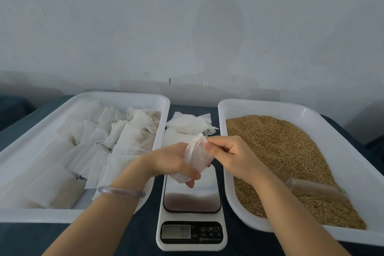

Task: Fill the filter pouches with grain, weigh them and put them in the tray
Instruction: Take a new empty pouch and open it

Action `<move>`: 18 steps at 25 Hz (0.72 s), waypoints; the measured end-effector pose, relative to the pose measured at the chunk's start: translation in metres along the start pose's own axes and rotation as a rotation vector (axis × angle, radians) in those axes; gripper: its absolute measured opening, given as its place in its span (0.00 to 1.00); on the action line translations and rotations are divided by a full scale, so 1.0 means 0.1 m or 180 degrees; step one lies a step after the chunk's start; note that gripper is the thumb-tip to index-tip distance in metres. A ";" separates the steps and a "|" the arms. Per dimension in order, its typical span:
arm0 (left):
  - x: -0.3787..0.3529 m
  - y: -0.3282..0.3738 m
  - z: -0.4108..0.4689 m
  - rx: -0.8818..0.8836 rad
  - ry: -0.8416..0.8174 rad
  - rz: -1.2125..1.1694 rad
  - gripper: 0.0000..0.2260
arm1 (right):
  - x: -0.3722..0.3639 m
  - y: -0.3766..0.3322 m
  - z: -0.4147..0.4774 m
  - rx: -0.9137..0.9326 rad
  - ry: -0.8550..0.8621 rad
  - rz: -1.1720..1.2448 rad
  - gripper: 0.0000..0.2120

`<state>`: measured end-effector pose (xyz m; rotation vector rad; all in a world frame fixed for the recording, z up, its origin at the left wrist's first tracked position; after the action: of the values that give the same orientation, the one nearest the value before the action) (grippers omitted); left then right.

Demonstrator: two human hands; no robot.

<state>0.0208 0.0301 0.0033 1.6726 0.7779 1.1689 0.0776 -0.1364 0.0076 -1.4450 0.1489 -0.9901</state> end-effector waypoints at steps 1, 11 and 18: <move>0.00 0.01 0.00 -0.0008 -0.0094 -0.0042 0.16 | 0.00 0.00 0.00 0.0011 -0.0031 -0.0033 0.17; 0.00 -0.02 0.01 0.0116 0.0297 -0.0364 0.12 | 0.32 -0.03 -0.14 -0.0614 0.0182 -0.0618 0.14; 0.02 -0.03 0.01 -0.0035 0.0533 -0.0450 0.05 | 1.34 0.59 -0.82 -0.3030 -0.0430 -0.2301 0.16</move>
<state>0.0226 0.0323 0.0010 1.4985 0.9760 1.2215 0.1355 -0.2936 0.0036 -2.5353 -0.0229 -1.4939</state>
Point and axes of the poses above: each hand's wrist, its own z-axis towards the middle knuckle, its own x-axis out of the back of the hand, y = z × x, the point moved 1 cm from there along z, towards the middle knuckle, and after that the axes turned 9 degrees about -x, right-handed, at the moved point
